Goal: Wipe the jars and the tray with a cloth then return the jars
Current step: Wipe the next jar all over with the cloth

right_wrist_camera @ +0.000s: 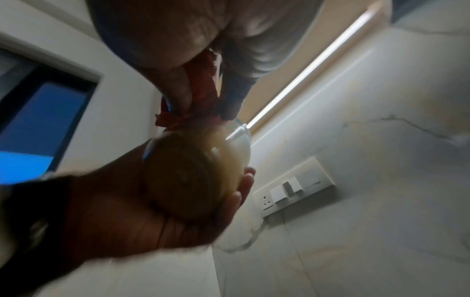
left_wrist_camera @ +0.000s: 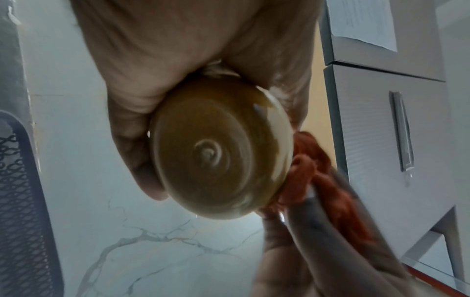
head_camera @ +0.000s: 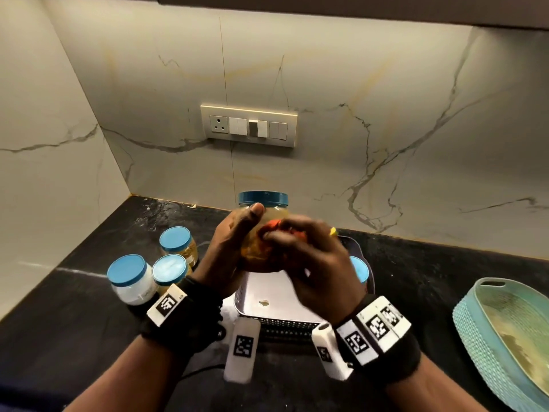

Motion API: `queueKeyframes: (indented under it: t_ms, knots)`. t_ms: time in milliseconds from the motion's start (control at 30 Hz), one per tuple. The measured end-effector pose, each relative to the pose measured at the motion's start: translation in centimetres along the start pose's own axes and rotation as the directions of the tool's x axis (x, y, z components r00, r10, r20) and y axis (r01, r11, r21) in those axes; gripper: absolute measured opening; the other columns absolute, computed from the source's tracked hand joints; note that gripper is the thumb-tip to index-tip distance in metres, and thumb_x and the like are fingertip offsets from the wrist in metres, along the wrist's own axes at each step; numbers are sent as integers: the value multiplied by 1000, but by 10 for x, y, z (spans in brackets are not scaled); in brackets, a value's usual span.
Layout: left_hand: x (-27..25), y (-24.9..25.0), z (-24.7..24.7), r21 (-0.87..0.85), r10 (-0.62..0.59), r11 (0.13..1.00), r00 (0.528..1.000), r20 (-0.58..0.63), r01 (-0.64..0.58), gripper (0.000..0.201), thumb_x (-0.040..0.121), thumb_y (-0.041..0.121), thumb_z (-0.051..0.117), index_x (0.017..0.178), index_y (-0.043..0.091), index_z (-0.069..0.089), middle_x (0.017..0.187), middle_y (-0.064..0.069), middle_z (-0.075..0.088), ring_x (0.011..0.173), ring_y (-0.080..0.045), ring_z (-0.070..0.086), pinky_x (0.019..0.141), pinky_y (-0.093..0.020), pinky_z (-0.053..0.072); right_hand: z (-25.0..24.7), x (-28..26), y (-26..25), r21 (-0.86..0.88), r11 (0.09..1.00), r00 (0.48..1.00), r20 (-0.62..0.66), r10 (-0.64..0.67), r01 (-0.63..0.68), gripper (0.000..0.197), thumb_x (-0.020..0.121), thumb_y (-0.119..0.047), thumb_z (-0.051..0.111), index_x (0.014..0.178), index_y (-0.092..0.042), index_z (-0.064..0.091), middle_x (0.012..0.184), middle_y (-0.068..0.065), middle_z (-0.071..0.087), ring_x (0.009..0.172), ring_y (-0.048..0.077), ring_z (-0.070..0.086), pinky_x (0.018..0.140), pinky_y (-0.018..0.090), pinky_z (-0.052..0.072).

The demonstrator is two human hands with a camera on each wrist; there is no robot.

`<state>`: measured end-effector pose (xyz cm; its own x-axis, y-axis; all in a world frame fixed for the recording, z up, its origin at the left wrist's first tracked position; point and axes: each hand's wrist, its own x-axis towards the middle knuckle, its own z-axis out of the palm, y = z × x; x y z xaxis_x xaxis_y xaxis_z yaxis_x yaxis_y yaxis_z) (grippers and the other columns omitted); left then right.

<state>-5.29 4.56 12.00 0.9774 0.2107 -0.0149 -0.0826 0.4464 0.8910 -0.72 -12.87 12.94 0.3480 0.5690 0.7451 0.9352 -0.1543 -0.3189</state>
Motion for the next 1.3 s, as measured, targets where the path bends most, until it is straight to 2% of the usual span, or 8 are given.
queueKeyframes:
  t_ms: [133, 300, 500, 633, 867, 1033, 1233, 1300]
  knots:
    - [0, 1, 7, -9, -7, 1000, 1000, 30, 7, 99, 70, 59, 84, 142, 3, 46, 138, -33, 53, 117, -44, 63, 97, -61, 51, -9, 20, 12, 125, 970, 969, -103, 223, -210, 43, 78, 5, 72, 118, -10, 68, 120, 7, 60, 113, 17, 57, 95, 28, 52]
    - [-1, 7, 2, -107, -24, 994, 997, 69, 32, 102, 70, 68, 79, 146, 9, 47, 125, -22, 63, 109, -34, 66, 81, -45, 59, 2, -7, -14, 124, 992, 1000, -17, 25, -22, 29, 87, -3, 68, 114, -13, 74, 129, 2, 54, 120, 27, 54, 89, 38, 55]
    - [1, 2, -4, -107, -34, 994, 999, 22, 36, 84, 85, 65, 58, 149, 13, 46, 131, -19, 66, 118, -34, 66, 92, -43, 58, 2, -7, -3, -55, 994, 992, 89, -90, 95, 32, 87, 1, 71, 114, -16, 74, 126, 8, 60, 116, 31, 56, 86, 41, 54]
    - [0, -6, -3, 85, 23, 996, 1000, 0, -23, 102, 64, 66, 84, 141, 10, 48, 133, -24, 62, 117, -39, 66, 96, -54, 55, -1, -11, -7, -43, 987, 975, 166, -149, 158, 24, 92, -6, 67, 111, -18, 75, 123, 8, 63, 113, 31, 57, 86, 42, 53]
    - [-5, -19, 11, 4, 54, 999, 998, 25, -54, 95, 70, 62, 83, 139, 6, 49, 137, -27, 57, 125, -46, 59, 99, -67, 50, -18, 9, 10, 61, 980, 978, -82, 193, -188, 46, 75, 5, 75, 116, -13, 72, 118, 6, 59, 110, 16, 57, 92, 25, 52]
    - [-5, -11, 9, -24, 39, 999, 999, -1, -40, 102, 66, 66, 83, 143, 9, 48, 134, -26, 60, 119, -43, 63, 95, -56, 55, -6, -17, -18, -77, 995, 998, 36, -60, 62, 38, 79, -2, 77, 113, -18, 73, 124, 5, 57, 111, 29, 58, 86, 39, 55]
    - [-5, -16, 16, 20, 43, 999, 999, 2, -43, 94, 70, 62, 83, 140, 9, 49, 138, -26, 57, 126, -45, 59, 98, -63, 52, -19, 11, 13, 52, 975, 966, -139, 219, -214, 49, 76, 8, 74, 119, -15, 69, 118, -1, 56, 112, 4, 51, 96, 13, 44]
    - [-2, -17, 15, 4, 48, 999, 999, 15, -48, 94, 72, 62, 81, 141, 7, 49, 138, -27, 57, 127, -47, 57, 100, -66, 49, -15, 6, 6, 22, 984, 978, -105, 180, -179, 50, 77, 8, 72, 121, -15, 69, 122, 2, 56, 115, 8, 51, 97, 18, 47]
